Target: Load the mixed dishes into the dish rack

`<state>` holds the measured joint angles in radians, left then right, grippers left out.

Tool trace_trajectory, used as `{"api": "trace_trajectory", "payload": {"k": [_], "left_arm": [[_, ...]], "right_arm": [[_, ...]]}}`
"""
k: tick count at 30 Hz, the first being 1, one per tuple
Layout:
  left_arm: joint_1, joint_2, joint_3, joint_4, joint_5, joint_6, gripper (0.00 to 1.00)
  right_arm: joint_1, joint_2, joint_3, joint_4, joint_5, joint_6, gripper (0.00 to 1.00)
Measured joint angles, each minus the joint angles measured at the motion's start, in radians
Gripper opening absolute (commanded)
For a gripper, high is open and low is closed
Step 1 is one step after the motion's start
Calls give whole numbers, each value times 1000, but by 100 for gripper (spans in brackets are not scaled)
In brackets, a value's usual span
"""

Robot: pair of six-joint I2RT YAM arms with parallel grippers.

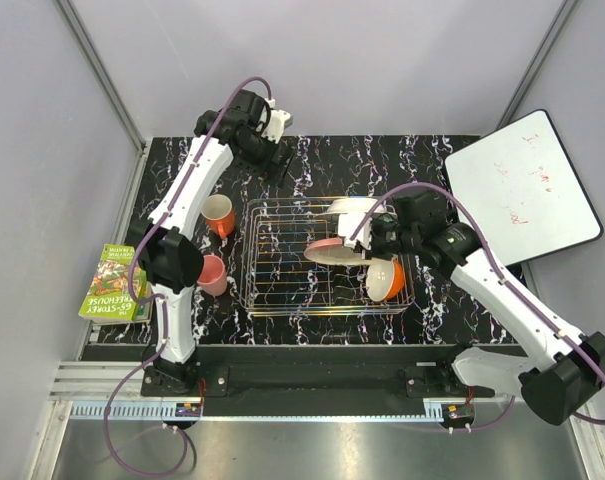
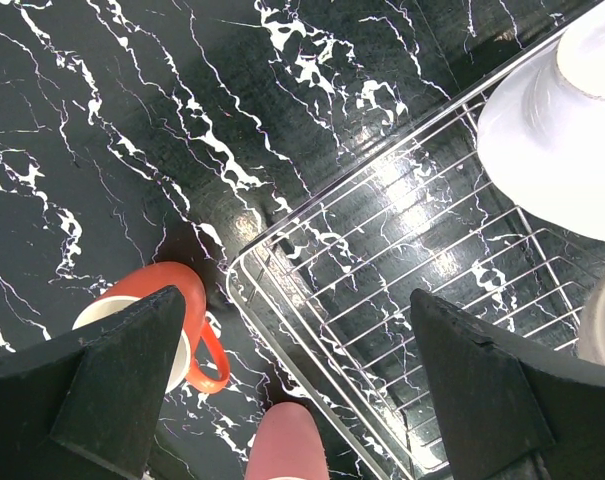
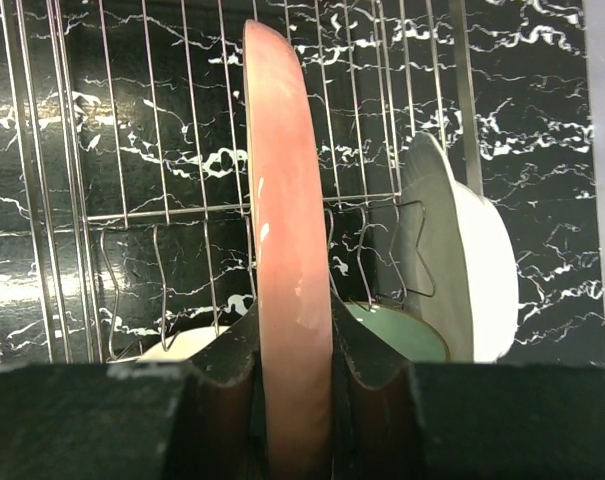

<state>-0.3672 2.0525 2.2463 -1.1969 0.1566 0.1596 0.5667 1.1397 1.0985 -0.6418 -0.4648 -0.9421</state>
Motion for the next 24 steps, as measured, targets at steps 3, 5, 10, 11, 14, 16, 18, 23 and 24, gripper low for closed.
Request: {"api": "trace_trajectory", "payload": {"k": [3, 5, 10, 11, 14, 16, 18, 23, 24], "left_arm": [[2, 0, -5, 4, 0, 0, 99], [2, 0, -13, 5, 0, 0, 99], [10, 0, -18, 12, 0, 0, 99], [11, 0, -20, 15, 0, 1, 99], [15, 0, -32, 19, 0, 1, 99], [16, 0, -42, 21, 0, 1, 99], [18, 0, -50, 25, 0, 1, 99], [24, 0, -74, 36, 0, 2, 99], [25, 0, -77, 38, 1, 3, 99]], "right_arm": [[11, 35, 2, 7, 6, -9, 0], [22, 72, 13, 6, 15, -20, 0], [58, 176, 87, -25, 58, -56, 0], [69, 193, 107, -37, 69, -63, 0], [101, 229, 153, -77, 101, -82, 0], [118, 240, 167, -97, 119, -100, 0], [129, 248, 175, -111, 136, -115, 0], [146, 285, 195, -147, 192, -148, 0], [147, 296, 195, -155, 203, -156, 0]]}}
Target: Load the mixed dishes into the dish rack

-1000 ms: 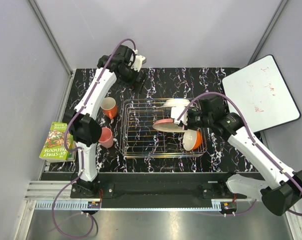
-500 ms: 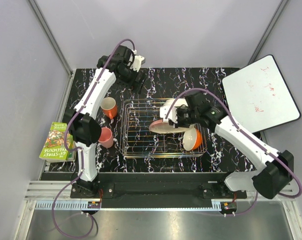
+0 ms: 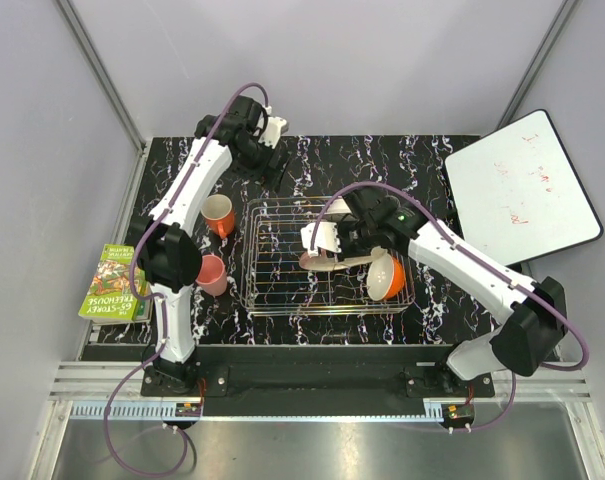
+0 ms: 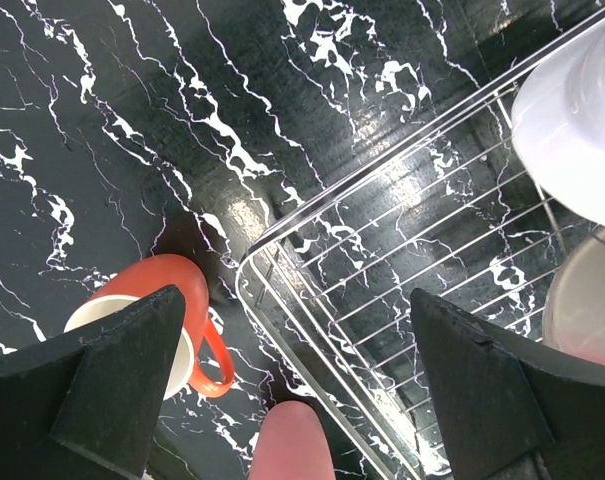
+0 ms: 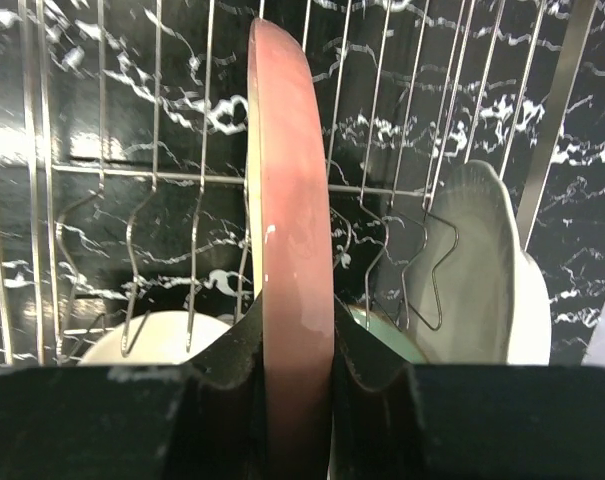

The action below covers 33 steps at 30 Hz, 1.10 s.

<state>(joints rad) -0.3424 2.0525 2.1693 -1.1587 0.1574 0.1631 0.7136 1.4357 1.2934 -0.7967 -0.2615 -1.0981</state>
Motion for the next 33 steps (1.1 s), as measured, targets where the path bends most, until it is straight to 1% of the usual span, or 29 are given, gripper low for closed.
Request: {"api": "trace_trajectory", "payload": {"k": [11, 12, 14, 17, 18, 23, 27, 28, 29, 30, 31, 33], "left_arm": [[10, -2, -19, 5, 0, 5, 99], [10, -2, -19, 6, 1, 5, 99], [10, -2, -20, 6, 1, 5, 99], [10, -2, -20, 6, 2, 5, 99], [10, -2, -20, 6, 2, 5, 99], [11, -2, -20, 6, 2, 12, 99], [10, -2, -20, 5, 0, 18, 99], [10, -2, -20, 5, 0, 21, 99], [10, -2, -20, 4, 0, 22, 99], [10, -2, -20, 2, -1, 24, 99], [11, -2, -20, 0, -2, 25, 99], [10, -2, -20, -1, -5, 27, 99]], "right_arm": [[2, 15, -2, 10, 61, -29, 0], [2, 15, -3, 13, 61, -29, 2], [2, 14, -4, 14, 60, -27, 12], [2, 4, -17, 27, 61, -16, 19], [2, -1, -24, 33, 61, -12, 24], [2, -50, -92, 89, 68, 24, 31], [2, -76, -126, 113, 84, 72, 39], [2, -85, -134, 121, 85, 87, 57], [2, -94, -140, 124, 85, 99, 61], [2, -113, -150, 130, 86, 113, 63], [2, -130, -158, 132, 86, 129, 99], [2, -158, -169, 133, 85, 156, 100]]}}
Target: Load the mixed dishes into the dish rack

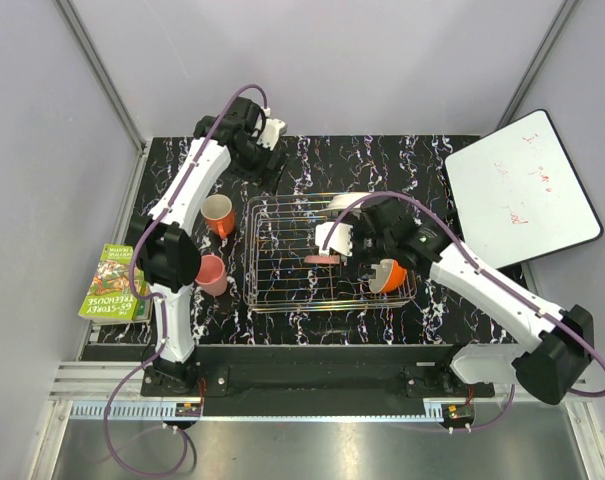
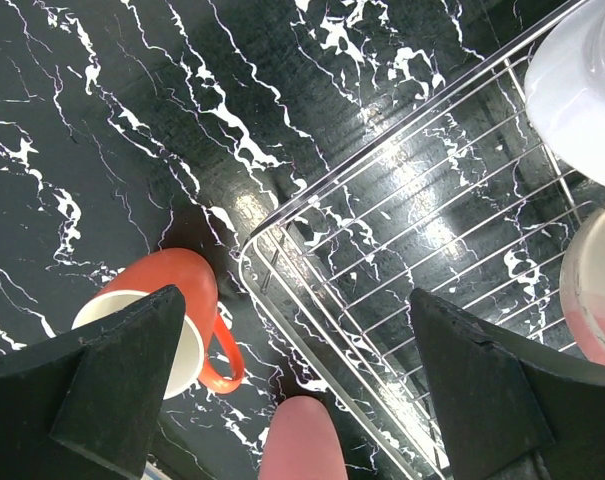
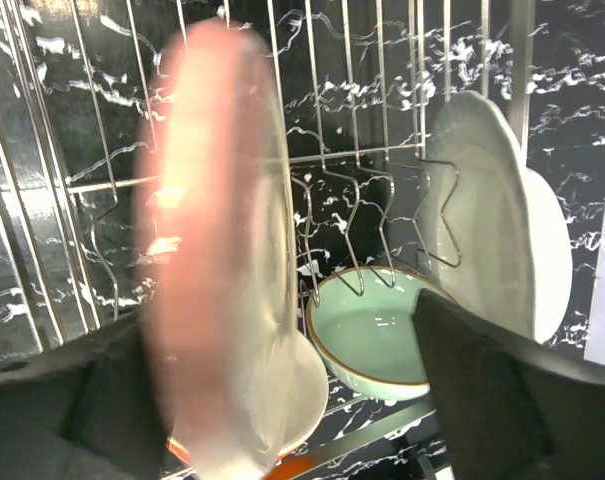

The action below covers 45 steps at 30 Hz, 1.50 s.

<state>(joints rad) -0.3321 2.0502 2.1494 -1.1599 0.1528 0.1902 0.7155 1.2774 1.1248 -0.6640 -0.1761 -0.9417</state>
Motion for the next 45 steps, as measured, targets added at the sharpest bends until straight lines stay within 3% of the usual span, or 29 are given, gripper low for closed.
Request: {"api": "trace_trajectory", "payload": {"k": [10, 15, 22, 26, 31, 35, 41, 45], "left_arm": [[13, -43, -18, -26, -19, 18, 99], [72, -122, -59, -47, -19, 27, 99], [224, -262, -224, -56, -22, 47, 96], [275, -344, -357, -43, -30, 58, 96], [283, -423, -505, 50, -49, 64, 96], [286, -429, -572, 140, -59, 55, 95], [313, -381, -600, 277, -70, 24, 95], [333, -334, -600, 336, -65, -9, 93]], "right_arm": [[0, -84, -2, 4, 0, 120, 100], [0, -98, 71, -16, 0, 229, 100], [0, -36, 275, 21, 55, 469, 100], [0, 59, 303, 118, 59, 621, 100], [-14, 209, 290, 266, 79, 882, 100], [-29, 332, 314, 305, 118, 1001, 100], [-37, 316, 316, 385, 195, 1112, 99], [-76, 264, 315, 493, 105, 1254, 99]]}}
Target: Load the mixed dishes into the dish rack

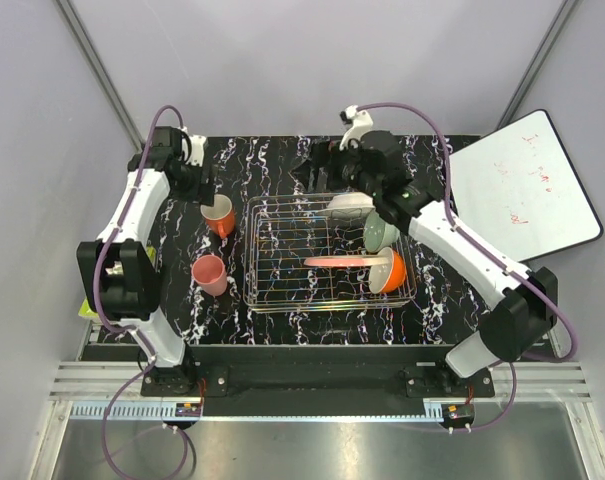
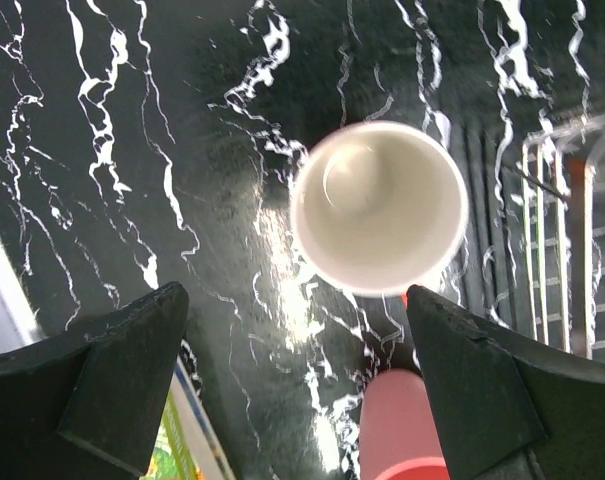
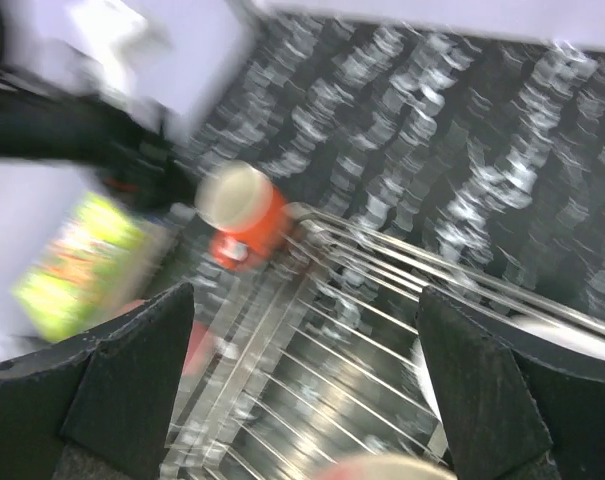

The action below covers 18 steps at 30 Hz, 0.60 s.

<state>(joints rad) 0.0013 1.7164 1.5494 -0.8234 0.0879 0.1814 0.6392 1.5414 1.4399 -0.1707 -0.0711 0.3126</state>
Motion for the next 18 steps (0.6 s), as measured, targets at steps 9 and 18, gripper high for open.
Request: {"api": "trace_trajectory", "payload": {"k": [9, 18], "left_arm": [[19, 48, -8, 43, 6, -37, 89], [18, 87, -71, 93, 5, -91, 72]], "right_arm": [[-57, 149, 258, -70, -243, 163, 100], [-55, 203, 370, -361, -12, 156, 100]]}}
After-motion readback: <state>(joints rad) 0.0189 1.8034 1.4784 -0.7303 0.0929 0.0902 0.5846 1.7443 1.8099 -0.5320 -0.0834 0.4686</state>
